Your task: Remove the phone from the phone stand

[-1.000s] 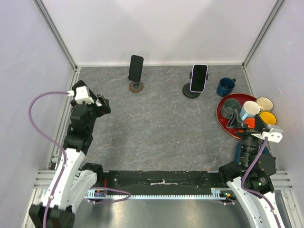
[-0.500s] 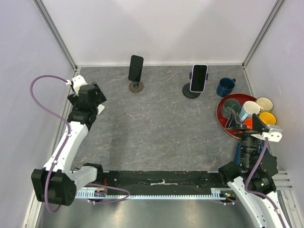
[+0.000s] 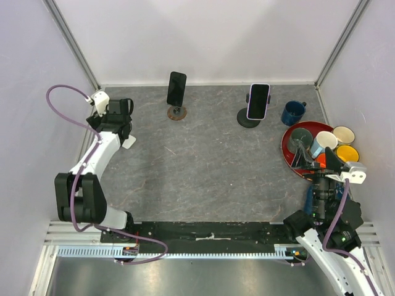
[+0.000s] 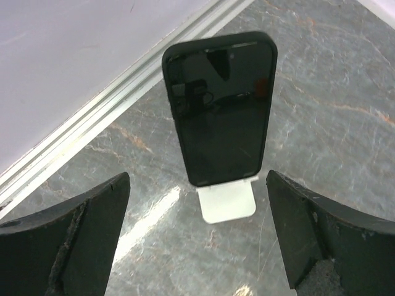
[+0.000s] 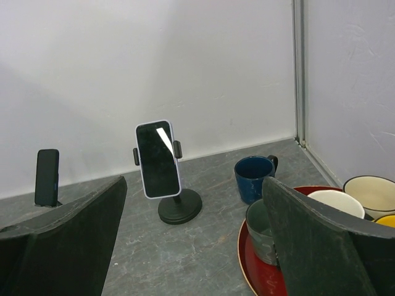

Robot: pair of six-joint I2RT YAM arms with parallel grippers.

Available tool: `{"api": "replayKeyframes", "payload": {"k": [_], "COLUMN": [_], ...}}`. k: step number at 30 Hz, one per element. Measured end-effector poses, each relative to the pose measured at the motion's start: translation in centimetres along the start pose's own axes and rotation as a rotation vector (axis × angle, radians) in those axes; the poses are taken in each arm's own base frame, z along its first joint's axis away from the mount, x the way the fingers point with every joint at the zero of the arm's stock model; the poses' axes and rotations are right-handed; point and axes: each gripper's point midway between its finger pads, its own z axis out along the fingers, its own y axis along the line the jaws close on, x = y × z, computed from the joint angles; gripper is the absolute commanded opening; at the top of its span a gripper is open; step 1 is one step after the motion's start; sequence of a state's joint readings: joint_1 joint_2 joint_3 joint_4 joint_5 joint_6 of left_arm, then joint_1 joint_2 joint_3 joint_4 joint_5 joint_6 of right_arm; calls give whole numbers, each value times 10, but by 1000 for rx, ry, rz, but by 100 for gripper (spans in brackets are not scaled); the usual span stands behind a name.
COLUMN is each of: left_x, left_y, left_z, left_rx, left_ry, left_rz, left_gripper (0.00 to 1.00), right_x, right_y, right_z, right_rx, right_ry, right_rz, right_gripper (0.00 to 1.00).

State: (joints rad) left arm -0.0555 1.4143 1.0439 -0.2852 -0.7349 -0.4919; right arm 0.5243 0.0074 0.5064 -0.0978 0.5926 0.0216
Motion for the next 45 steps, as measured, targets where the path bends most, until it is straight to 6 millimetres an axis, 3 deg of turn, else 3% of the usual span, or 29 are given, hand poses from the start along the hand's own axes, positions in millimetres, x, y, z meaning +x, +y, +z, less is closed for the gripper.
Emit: {"api": "replayKeyframes", "payload": {"k": [12, 25, 45], "left_x": [-1, -15, -9], "left_y": [-11, -24, -13], "left_z": [45, 59, 72], "left_rx": [-127, -146, -203], "left_ry": [-19, -72, -69], "left_rz": [-15, -37, -21], "left_gripper": [100, 100, 96], "right_x": [2, 2, 2], "right_y": [4, 5, 7], "right_z": [-1, -1, -1], "right_rx": [-19, -30, -40], "right_ry": [9, 12, 15], "right_rz": [8, -8, -17], "right_gripper": [98, 98, 98]}}
